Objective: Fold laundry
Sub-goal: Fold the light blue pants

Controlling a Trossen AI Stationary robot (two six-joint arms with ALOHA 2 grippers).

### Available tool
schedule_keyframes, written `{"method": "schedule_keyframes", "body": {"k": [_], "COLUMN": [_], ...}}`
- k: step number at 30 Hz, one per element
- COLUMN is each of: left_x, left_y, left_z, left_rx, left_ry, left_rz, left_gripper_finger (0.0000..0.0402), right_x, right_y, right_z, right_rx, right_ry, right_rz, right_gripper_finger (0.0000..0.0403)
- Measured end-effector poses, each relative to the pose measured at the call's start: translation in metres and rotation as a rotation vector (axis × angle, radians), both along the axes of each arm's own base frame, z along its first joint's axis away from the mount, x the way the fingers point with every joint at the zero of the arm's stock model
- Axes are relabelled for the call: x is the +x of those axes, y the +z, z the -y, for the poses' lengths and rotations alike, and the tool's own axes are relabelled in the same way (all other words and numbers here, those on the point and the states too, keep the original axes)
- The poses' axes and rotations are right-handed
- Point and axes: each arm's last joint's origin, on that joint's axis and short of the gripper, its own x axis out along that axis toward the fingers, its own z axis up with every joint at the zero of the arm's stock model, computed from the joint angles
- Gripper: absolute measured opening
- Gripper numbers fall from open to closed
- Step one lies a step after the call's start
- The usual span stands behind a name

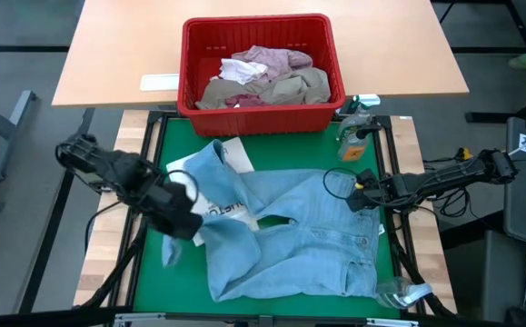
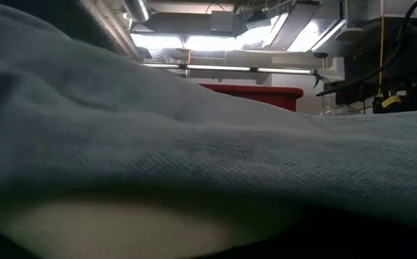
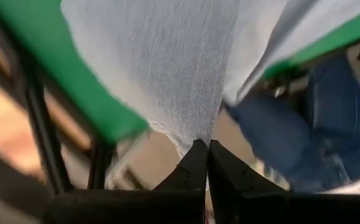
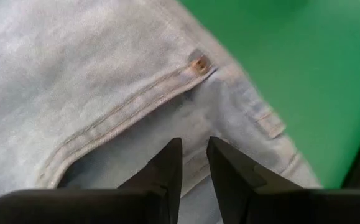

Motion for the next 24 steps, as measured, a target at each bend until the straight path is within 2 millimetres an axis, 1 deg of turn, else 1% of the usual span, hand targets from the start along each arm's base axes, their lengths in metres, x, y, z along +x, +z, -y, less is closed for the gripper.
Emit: {"method": "schedule_keyframes", "body": {"k": [4, 8, 13, 17, 21, 24], "left_x": [-0.016, -0.032, -0.052, -0.066, -0.073, -0.074], "left_y": [0.002, 0.003, 0.003, 0.004, 0.004, 0.004], "left_z": [0.020, 0.039, 0.059, 0.070, 0.075, 0.076], "left_rx": [-0.103, -0.141, -0.174, -0.190, -0.190, -0.189], "left_ry": [-0.058, -0.101, -0.026, 0.044, 0.061, 0.058], "left_rz": [-0.081, -0.152, -0.302, -0.429, -0.481, -0.487], "left_gripper_finger": [0.0000, 0.0000, 0.0000, 0.0000, 0.0000, 0.0000], "right_x": [-0.001, 0.000, 0.004, 0.013, 0.027, 0.039], "right_y": [0.001, 0.008, 0.028, 0.050, 0.069, 0.077], "right_z": [0.001, 0.000, 0.000, -0.002, -0.007, -0.015], "right_rx": [-0.027, -0.021, -0.023, -0.024, 0.012, 0.082], "right_ry": [0.003, 0.044, 0.076, 0.147, 0.291, 0.468], "right_rz": [0.001, 0.005, 0.022, 0.110, 0.234, 0.358], "right_gripper_finger": [0.0082, 0.0082, 0.0082, 0.0082, 0.0082, 0.0082]}}
